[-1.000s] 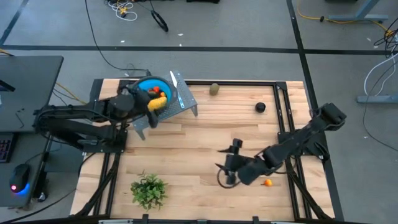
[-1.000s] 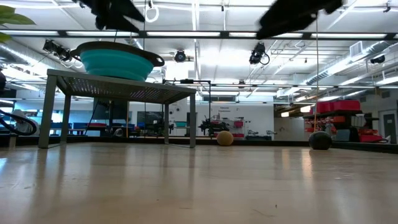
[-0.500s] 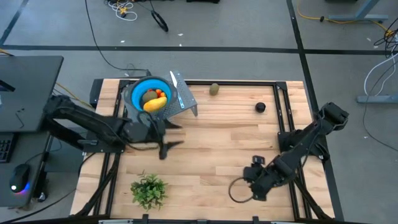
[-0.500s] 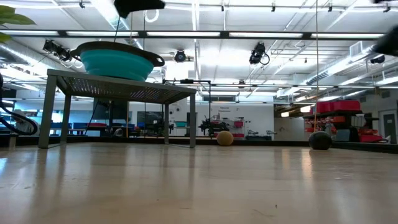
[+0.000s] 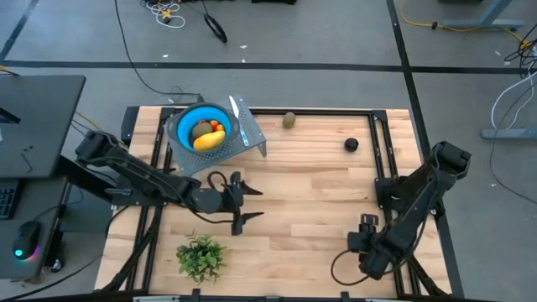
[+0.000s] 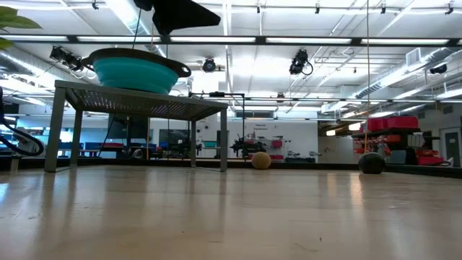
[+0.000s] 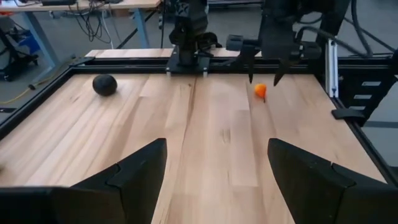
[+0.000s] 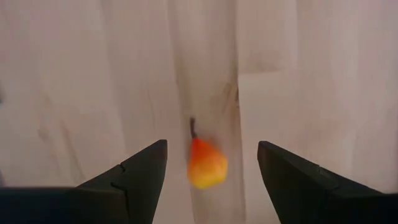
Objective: Pick & Place Fruit
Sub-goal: Put the orange pear into the blue strainer bowl on the shelf
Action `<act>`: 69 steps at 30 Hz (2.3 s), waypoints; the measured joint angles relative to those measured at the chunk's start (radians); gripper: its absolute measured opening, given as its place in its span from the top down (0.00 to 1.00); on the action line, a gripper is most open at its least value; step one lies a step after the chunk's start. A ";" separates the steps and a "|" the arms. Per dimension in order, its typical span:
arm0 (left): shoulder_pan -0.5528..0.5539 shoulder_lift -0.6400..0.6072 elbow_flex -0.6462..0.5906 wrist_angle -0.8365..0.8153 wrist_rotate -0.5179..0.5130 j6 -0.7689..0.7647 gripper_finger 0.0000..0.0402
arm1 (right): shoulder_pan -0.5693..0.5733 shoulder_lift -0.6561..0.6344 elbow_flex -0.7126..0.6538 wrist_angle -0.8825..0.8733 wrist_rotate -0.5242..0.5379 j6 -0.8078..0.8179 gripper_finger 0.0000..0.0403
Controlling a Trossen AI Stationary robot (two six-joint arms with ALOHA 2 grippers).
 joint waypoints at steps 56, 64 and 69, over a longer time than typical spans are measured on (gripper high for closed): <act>-0.060 0.013 0.004 0.149 0.003 0.373 0.29 | -0.041 0.148 0.117 0.087 0.335 -0.041 0.67; -0.172 0.013 0.004 0.148 -0.075 0.803 0.30 | -0.249 0.148 0.133 0.369 0.356 -0.236 0.66; -0.229 0.030 0.005 0.103 -0.086 0.975 0.30 | -0.373 0.148 0.133 0.628 0.257 -0.487 0.66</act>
